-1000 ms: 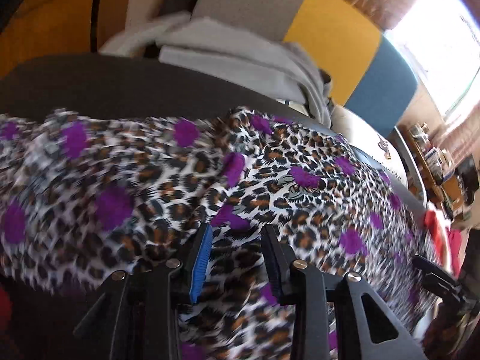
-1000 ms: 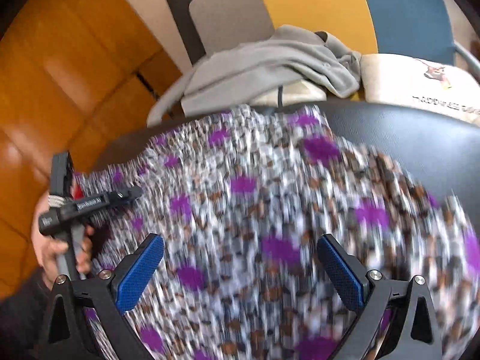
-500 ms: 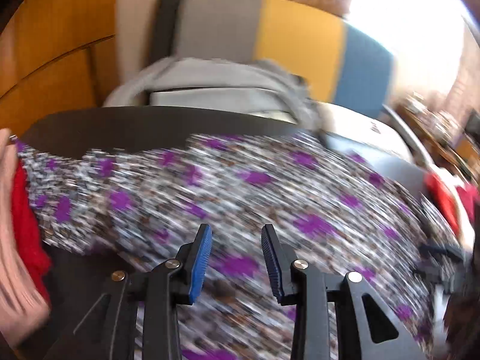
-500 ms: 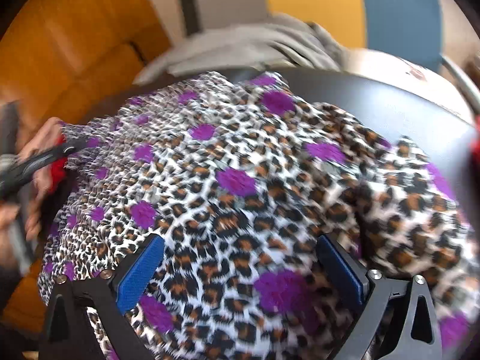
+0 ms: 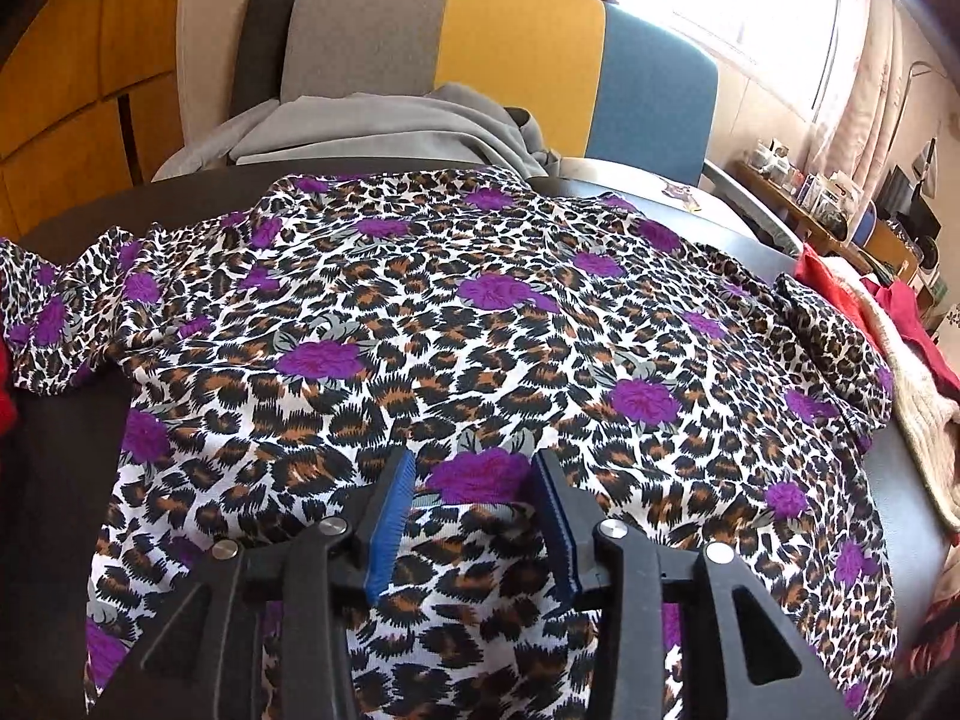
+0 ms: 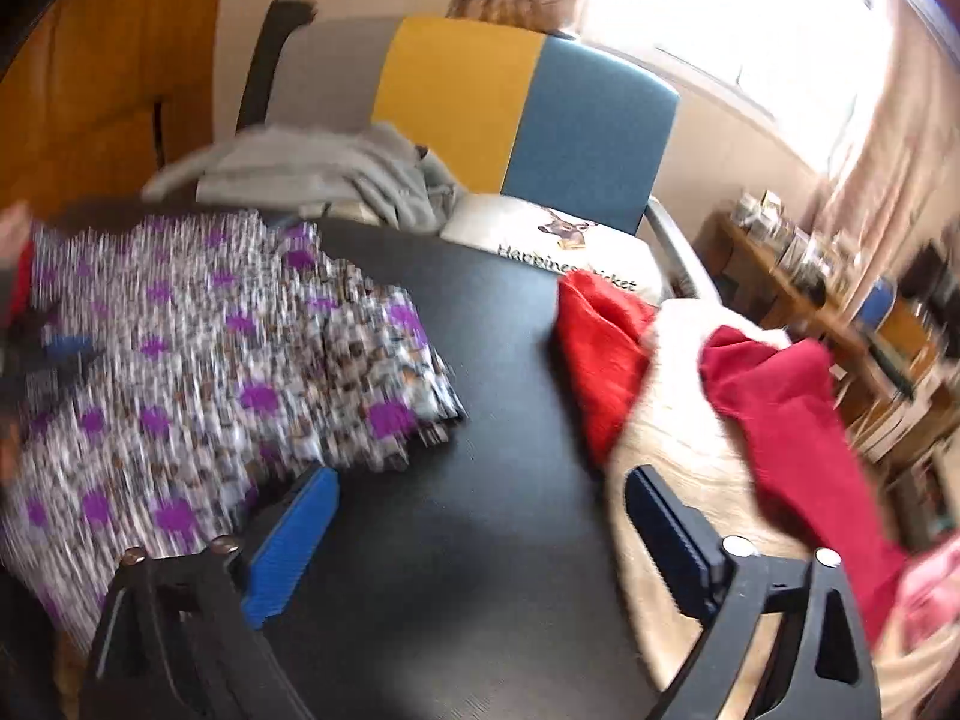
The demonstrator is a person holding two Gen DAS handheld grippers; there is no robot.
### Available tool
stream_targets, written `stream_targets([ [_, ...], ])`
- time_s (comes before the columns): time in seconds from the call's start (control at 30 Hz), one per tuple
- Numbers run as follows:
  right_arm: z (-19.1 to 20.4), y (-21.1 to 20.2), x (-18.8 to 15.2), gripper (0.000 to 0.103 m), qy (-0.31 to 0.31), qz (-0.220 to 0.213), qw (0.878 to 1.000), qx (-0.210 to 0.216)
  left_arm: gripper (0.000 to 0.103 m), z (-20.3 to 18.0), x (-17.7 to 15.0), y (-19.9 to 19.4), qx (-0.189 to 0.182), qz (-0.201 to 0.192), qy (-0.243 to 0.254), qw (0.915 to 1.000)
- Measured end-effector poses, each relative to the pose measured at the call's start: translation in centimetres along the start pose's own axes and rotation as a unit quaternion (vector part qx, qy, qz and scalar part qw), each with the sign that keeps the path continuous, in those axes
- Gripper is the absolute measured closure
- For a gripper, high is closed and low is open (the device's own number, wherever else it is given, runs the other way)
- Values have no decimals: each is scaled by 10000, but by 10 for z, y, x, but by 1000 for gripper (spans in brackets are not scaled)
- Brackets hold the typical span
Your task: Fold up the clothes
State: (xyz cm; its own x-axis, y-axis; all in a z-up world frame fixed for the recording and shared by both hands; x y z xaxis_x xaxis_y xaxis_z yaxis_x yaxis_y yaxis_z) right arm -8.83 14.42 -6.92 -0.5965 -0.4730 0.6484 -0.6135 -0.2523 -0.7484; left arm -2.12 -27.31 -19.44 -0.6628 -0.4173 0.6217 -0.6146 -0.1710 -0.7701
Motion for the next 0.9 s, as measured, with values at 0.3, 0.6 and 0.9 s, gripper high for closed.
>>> stream_targets([
  [0.3,24,128,39,82,833,948,9893,728,61,-1,-6,-8,-107,-50,-58,9999],
  [0.6,-93,57,3,73,2055,305,9770,-481,58,-2,-7,-6,-98,-74,-38,9999],
  [0.9,-113,12,-87,32,2751,467,9602,-123,58,-2,-5,-6,79,-70,84,9999],
])
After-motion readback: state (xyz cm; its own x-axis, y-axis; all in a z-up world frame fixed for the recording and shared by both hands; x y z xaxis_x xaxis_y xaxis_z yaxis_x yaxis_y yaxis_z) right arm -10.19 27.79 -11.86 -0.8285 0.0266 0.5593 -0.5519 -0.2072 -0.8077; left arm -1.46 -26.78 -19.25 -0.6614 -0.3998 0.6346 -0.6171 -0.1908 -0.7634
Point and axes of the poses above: each gripper's, at about its wrist camera, not at the fingertips, and y roughly the way its jaws point, z to its left, x to its top, the point moved 9 cm from there along y, roughly the way its jaws point, and after that the axes turned 1 degree about z, right-handed, at the moved point
